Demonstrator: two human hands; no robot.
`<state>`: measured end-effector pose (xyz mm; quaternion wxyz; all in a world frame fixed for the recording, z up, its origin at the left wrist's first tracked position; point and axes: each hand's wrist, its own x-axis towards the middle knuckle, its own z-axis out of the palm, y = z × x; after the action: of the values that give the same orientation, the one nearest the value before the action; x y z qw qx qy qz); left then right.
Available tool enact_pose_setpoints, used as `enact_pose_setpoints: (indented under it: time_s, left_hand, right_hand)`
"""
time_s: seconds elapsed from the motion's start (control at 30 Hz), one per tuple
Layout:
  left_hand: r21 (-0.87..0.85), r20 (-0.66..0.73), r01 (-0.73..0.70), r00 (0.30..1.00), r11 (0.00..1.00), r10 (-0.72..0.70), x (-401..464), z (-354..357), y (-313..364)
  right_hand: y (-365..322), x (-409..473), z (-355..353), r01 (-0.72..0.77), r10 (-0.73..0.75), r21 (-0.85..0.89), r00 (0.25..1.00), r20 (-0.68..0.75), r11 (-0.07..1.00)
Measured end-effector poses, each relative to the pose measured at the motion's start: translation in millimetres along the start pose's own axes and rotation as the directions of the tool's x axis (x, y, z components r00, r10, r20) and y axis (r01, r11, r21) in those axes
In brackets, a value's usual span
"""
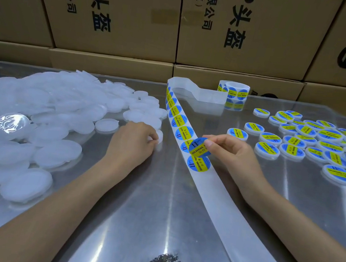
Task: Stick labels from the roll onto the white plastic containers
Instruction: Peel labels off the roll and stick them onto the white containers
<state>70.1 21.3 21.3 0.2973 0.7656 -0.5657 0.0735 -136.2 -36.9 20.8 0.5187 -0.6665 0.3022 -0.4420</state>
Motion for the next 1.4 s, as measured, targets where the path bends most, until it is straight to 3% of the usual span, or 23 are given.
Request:
enact_pose_setpoints:
  time_s: [0.23, 0.37, 0.47, 0.57, 0.63, 0.73, 1.1, 1.4]
  left_hand:
    - [-0.142, 0.064, 0.066, 0.996, 0.988, -0.058, 2, 1, -5]
    - [-0.376, 0.086, 0.132, 0.99, 0.917, -0.108, 4, 1, -3]
    - [-0.606, 0.087, 0.177, 0.984, 0.775, -0.156, 7, -1, 5]
    - [-0.797, 0.285, 0.319, 0.947, 0.513, -0.146, 7, -3, 14]
    - [-0.816, 0.427, 0.415, 0.902, 0.403, -0.063, 3, -3, 19]
    - [-0.801, 0.536, 0.5, 0.844, 0.328, 0.024, -2, 0, 25]
    - [-0.813, 0.567, 0.53, 0.814, 0.244, 0.122, -5, 1, 33]
    - [-0.82, 0.559, 0.517, 0.816, 0.246, 0.146, -8, 2, 38]
  right_hand:
    - [-1, -3, 2, -0.114, 0.111, 0.065, 0.992, 0.058, 0.991]
    - [-2, -4, 2, -0.171, 0.155, 0.147, 0.981, 0.113, 0.974]
    - [-2, -3, 1, -0.187, 0.167, 0.198, 0.979, 0.115, 0.962]
    - [-1, -1, -2, -0.212, 0.19, 0.243, 0.975, 0.111, 0.947]
    - [-1, -1, -3, -0.231, 0.204, 0.287, 0.972, 0.121, 0.93]
    - [-1, 0, -3, -0.248, 0.217, 0.325, 0.967, 0.13, 0.912]
    - [0, 1, -1, -0.277, 0.254, 0.293, 0.96, 0.113, 0.915]
    - [-1, 2, -1, -0.295, 0.285, 0.275, 0.955, 0.076, 0.915]
